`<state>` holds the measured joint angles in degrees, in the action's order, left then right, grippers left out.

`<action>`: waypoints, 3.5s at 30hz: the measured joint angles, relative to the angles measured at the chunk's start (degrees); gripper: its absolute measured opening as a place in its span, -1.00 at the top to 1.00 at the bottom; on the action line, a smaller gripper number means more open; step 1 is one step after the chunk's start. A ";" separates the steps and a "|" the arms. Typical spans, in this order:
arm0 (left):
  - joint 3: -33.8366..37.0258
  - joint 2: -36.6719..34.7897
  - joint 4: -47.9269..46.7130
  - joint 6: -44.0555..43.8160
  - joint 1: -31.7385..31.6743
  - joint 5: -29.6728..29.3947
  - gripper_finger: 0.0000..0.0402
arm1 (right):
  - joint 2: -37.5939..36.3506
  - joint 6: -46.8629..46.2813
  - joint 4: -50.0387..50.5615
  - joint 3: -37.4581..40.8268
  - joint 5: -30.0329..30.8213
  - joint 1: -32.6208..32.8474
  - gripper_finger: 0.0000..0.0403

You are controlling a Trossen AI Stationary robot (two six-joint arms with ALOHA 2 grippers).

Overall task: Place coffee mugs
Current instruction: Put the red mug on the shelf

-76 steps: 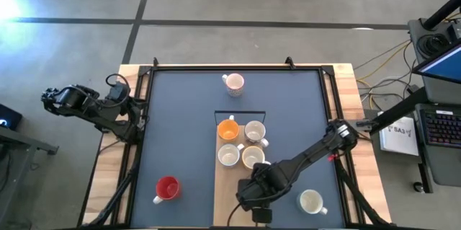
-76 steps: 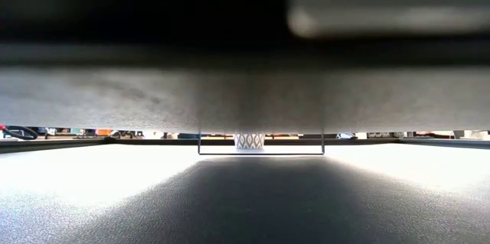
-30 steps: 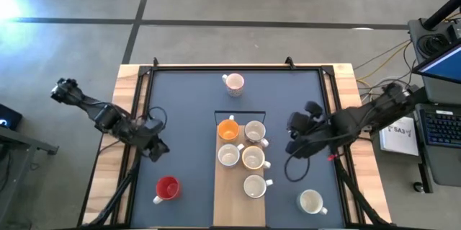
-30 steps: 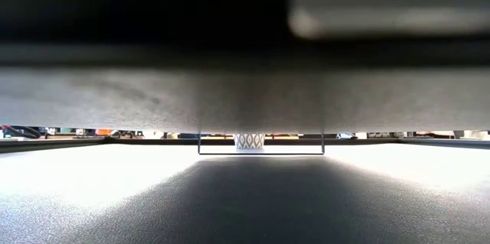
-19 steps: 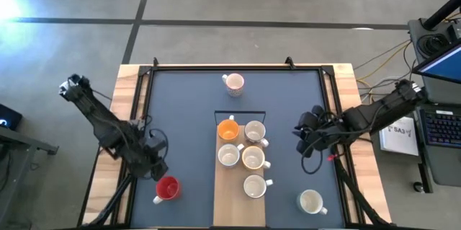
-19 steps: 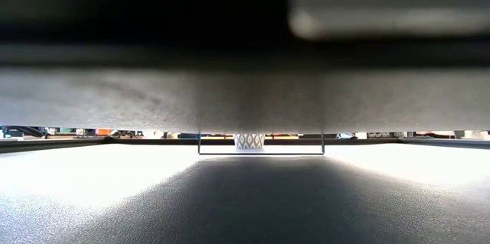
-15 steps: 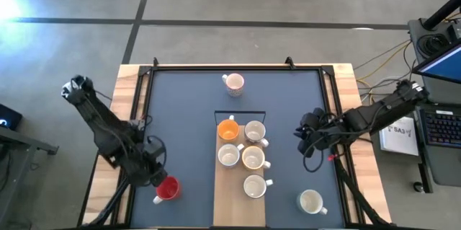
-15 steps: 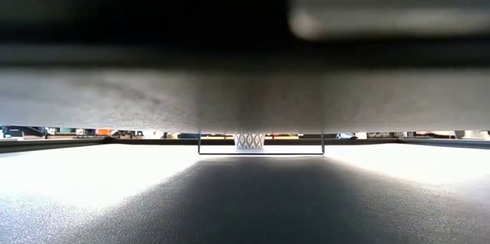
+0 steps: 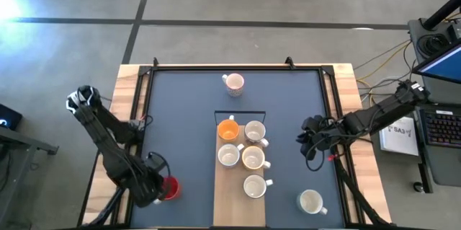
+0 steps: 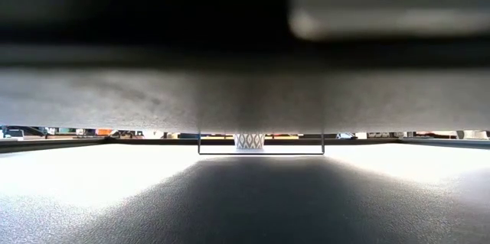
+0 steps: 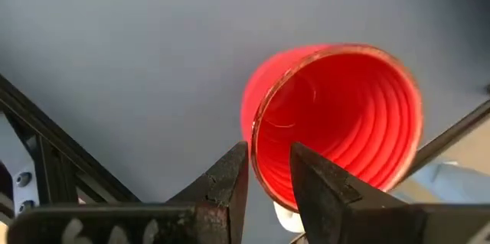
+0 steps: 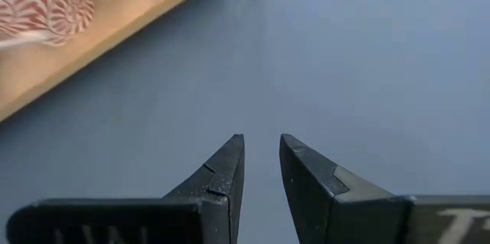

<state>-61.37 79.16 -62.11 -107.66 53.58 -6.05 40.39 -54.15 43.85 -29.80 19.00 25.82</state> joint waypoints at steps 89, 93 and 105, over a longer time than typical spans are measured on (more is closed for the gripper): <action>-26.84 25.47 8.73 22.28 -23.64 -5.54 0.97 | 0.65 -0.87 -2.61 3.10 0.44 0.00 0.58; -26.93 26.40 9.71 22.31 -24.06 -5.51 0.97 | 0.65 -0.83 -2.62 3.10 0.43 0.01 0.59; -34.40 27.53 1.50 22.16 -24.17 -5.50 0.94 | 0.65 -0.81 -2.61 3.10 0.44 0.00 0.65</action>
<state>-95.77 106.70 -60.61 -85.49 29.41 -11.55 41.04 -54.96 41.23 -26.70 19.44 25.82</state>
